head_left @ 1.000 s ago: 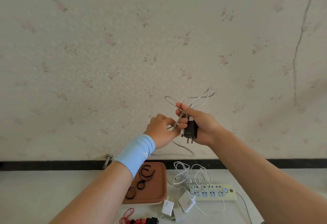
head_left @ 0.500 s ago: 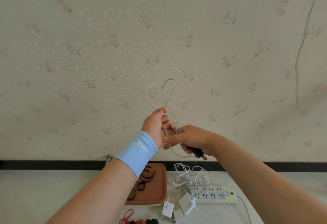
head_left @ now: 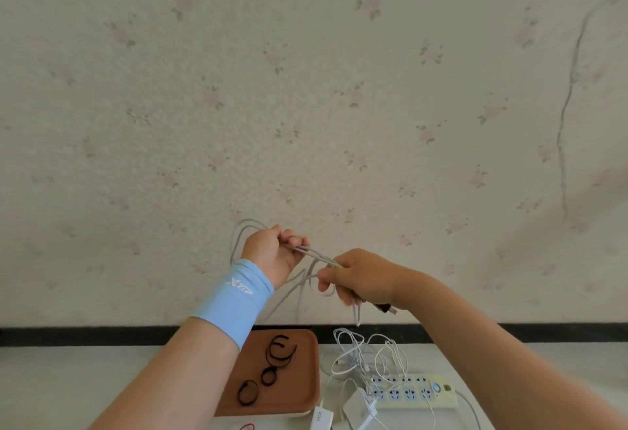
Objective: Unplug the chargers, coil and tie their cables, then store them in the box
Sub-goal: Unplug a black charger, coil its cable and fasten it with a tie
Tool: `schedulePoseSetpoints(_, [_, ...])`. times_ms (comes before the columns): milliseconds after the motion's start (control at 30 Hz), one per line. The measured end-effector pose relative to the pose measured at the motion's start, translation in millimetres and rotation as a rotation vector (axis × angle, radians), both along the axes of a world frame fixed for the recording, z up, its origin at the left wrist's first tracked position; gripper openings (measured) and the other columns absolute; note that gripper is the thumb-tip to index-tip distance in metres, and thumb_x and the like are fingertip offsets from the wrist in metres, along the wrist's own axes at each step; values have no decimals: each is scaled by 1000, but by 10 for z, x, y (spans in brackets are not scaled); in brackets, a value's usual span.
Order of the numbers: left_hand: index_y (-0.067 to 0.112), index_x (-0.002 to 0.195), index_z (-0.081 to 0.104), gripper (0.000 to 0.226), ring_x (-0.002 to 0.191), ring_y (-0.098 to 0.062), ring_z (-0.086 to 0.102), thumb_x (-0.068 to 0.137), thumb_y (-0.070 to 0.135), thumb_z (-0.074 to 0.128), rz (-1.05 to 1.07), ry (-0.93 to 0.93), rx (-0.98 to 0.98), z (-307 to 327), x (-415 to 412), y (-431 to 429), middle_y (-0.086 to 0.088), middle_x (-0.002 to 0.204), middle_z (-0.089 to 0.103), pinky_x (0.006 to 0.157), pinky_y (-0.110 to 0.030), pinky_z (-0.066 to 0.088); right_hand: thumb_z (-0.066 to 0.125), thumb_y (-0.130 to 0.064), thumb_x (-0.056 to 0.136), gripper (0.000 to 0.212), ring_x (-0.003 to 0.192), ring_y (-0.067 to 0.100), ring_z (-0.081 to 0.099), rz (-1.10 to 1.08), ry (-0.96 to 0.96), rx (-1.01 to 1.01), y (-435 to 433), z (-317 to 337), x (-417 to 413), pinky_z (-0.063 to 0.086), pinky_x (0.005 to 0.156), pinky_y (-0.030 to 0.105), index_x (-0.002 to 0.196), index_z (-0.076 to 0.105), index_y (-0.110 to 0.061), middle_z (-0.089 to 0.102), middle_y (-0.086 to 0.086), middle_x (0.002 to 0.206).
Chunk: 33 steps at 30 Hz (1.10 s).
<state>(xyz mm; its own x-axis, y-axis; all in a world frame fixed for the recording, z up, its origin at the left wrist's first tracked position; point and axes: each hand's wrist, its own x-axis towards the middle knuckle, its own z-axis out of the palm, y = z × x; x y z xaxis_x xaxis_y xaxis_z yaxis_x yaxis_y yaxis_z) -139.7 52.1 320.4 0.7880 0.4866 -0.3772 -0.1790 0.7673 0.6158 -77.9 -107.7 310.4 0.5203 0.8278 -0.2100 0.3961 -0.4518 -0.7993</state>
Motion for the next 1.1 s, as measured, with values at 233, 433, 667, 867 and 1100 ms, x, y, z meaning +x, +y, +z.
schedulePoseSetpoints(233, [6,101,65,45,76,-22,68,106,40,34,-304,499,852,-122,-108,81,-7,95,76,69,-32,54,47,-49,104,43,68,20,73,-40,65,36,-108,-2,92,47,86,39,82,63,-15,38,1,49])
schedulePoseSetpoints(433, [8,87,70,64,62,-23,71,100,54,28,-792,1112,1432,-10,-288,166,0,72,76,81,-31,53,64,-38,97,32,43,15,44,-14,203,-120,-171,-36,126,52,54,32,88,55,-9,42,-2,55])
schedulePoseSetpoints(667, [28,114,62,19,99,-3,65,96,28,60,-594,95,1487,-66,-191,-140,11,109,68,96,-27,50,51,-29,103,28,43,18,38,94,125,-85,-104,-16,49,35,48,29,82,56,-11,39,0,53])
schedulePoseSetpoints(867, [23,113,62,23,73,-13,69,93,34,65,-745,143,1349,-33,-164,-137,3,87,75,70,-25,53,43,-18,100,28,44,16,36,13,127,39,-112,13,74,33,50,27,78,58,-10,40,-1,52])
schedulePoseSetpoints(1100, [16,83,65,13,59,-11,62,92,26,66,-901,311,1168,13,-181,12,4,66,66,62,-24,50,51,-41,104,40,43,17,36,-198,147,207,-119,69,131,33,45,25,75,55,-15,36,-2,48])
